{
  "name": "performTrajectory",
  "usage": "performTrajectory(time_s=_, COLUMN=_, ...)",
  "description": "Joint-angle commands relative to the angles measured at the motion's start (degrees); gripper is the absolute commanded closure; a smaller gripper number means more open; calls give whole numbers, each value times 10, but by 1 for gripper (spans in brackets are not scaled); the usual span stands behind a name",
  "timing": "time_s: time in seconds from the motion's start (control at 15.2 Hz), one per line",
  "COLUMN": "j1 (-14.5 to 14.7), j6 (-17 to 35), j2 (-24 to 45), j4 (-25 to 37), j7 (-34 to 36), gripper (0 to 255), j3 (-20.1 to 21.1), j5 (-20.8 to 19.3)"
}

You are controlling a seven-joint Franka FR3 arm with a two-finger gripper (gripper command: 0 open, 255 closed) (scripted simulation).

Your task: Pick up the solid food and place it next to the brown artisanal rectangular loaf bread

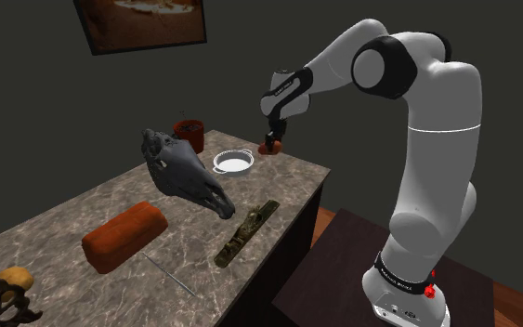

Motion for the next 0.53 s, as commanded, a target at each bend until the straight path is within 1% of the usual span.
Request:
performTrajectory(time_s=0.0, j1=11, j6=0, j2=-13, j4=-13, j7=16, gripper=255, j3=2, j5=-6)
performTrajectory(time_s=0.46, j1=75, j6=19, j2=-67, j4=-89, j7=124, gripper=255, j3=22, j5=-43)
